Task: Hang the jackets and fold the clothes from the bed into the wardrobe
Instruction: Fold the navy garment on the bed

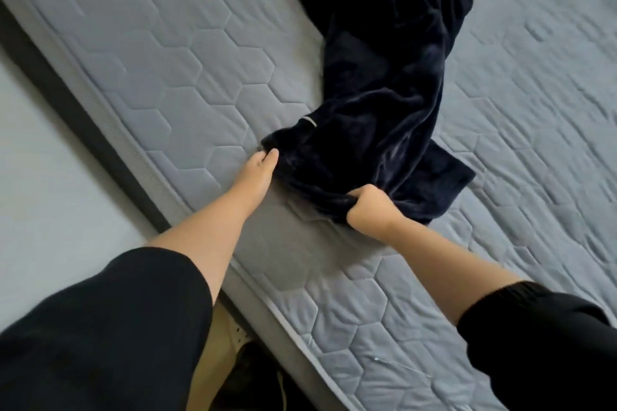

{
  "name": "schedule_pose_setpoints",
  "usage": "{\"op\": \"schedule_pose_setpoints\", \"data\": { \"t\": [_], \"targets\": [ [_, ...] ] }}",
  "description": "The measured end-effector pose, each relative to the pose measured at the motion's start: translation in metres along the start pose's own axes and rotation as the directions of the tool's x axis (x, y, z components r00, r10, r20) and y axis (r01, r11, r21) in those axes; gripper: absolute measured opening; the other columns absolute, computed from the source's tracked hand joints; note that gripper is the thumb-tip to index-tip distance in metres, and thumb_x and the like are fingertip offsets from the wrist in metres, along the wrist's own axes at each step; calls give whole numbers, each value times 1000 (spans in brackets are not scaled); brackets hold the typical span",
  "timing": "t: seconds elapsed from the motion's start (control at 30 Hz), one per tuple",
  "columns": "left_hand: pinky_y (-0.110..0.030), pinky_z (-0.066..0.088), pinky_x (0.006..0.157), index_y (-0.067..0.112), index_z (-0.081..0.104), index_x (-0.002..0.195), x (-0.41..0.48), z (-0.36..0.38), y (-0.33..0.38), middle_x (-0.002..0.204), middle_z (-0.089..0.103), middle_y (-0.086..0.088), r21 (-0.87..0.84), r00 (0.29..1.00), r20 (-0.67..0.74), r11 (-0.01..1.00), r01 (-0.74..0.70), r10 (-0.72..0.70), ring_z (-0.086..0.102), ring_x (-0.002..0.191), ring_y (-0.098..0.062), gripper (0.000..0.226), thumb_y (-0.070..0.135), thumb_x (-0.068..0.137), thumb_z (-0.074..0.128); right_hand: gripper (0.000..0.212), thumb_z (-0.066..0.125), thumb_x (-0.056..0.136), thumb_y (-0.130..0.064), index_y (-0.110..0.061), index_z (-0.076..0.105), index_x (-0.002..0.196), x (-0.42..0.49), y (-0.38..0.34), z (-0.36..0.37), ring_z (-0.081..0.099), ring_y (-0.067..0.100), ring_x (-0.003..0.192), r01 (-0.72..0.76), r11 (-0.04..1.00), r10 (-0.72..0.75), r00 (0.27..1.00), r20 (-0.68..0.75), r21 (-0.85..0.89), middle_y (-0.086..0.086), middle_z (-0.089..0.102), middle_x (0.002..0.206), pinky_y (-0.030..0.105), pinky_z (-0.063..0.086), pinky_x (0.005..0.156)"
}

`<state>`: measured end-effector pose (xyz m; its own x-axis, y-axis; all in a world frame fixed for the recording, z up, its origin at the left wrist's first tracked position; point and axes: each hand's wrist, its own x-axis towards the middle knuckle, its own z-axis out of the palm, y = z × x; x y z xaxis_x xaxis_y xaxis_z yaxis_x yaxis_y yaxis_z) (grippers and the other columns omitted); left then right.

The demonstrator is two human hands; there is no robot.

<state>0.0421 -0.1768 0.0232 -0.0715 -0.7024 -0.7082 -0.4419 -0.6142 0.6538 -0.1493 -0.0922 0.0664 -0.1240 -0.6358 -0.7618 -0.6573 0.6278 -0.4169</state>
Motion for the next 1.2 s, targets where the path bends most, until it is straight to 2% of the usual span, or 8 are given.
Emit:
{"op": "schedule_pose_setpoints", "data": {
  "t": [0.1, 0.27, 0.37, 0.47, 0.57, 0.77, 0.97, 1.2],
  "targets": [
    [-44, 59, 71, 25, 49, 120, -28, 16, 10, 119, 62, -5, -424, 980, 106, 884, 197, -168, 65, 98, -26, 34, 31, 90, 63, 27, 50, 71, -7, -28, 62, 83, -38, 9, 18, 61, 21, 68, 27, 997, -28, 1000, 6, 68, -4, 60, 65, 23, 42, 50],
    [-34, 54, 71, 13, 63, 108, -57, 38, 8, 102, 62, -12, 241, 995, -97, 970, 25, -2, 59, 90, -33, 34, -1, 82, 45, 83, 72, 70, -18, -16, 33, 143, -38, 23, 9, 38, 33, 125, 211, 892, -387, 813, -435, -400, 13, 43, 133, 42, 29, 107],
    [-33, 45, 78, 14, 63, 116, -62, 41, -1, 116, 61, -10, 550, 998, 28, 833, -60, 53, 57, 104, -33, 39, 5, 84, 44, 107, 70, 76, -25, -27, -5, 151, -7, 20, -27, 1, 32, 146, 155, 775, -451, 814, -365, -612, 11, 4, 158, 54, -3, 115],
    [-30, 42, 70, 19, 61, 118, -67, 39, -5, 109, 63, -7, 491, 995, 37, 865, -100, 95, 58, 92, -28, 39, 9, 86, 43, 110, 66, 76, -16, -30, -14, 150, 22, 8, -39, 31, 28, 135, 189, 732, -433, 871, -232, -655, 6, 45, 139, 57, -4, 114],
    [-28, 41, 58, 25, 61, 103, -75, 33, -13, 84, 61, 1, 353, 991, -68, 932, -80, 111, 56, 72, -20, 30, 8, 86, 43, 99, 56, 78, -6, -27, -6, 152, 28, -7, -24, 56, 26, 88, 183, 816, -340, 919, -199, -548, -1, 57, 80, 46, 24, 114],
    [-21, 33, 45, 17, 62, 93, -118, 18, -36, 70, 54, -1, 154, 983, -165, 982, 109, -83, 45, 57, -14, 22, 5, 87, 44, 51, 58, 81, -12, -17, 47, 130, -23, 9, 28, 54, 34, 105, 244, 877, -297, 952, -68, -413, 12, 56, 114, 32, 43, 82],
    [-35, 42, 84, 16, 46, 136, -176, -5, 2, 125, 54, -9, -190, 961, -181, 966, 175, -210, 52, 105, -26, 43, 26, 94, 44, 36, 47, 78, -1, -15, 71, 101, -103, -1, 33, 64, 22, 91, 240, 966, -237, 970, -48, 95, 2, 71, 93, 22, 46, 72],
    [-35, 43, 90, 19, 35, 145, -282, -28, 46, 139, 48, -8, -26, 969, -211, 992, 123, -126, 49, 120, -30, 54, 26, 93, 44, 28, 53, 77, 2, -22, 68, 81, -197, -28, 19, 58, 5, 65, 288, 920, -287, 957, -46, 267, -12, 63, 65, 11, 44, 57]
  ]
}}
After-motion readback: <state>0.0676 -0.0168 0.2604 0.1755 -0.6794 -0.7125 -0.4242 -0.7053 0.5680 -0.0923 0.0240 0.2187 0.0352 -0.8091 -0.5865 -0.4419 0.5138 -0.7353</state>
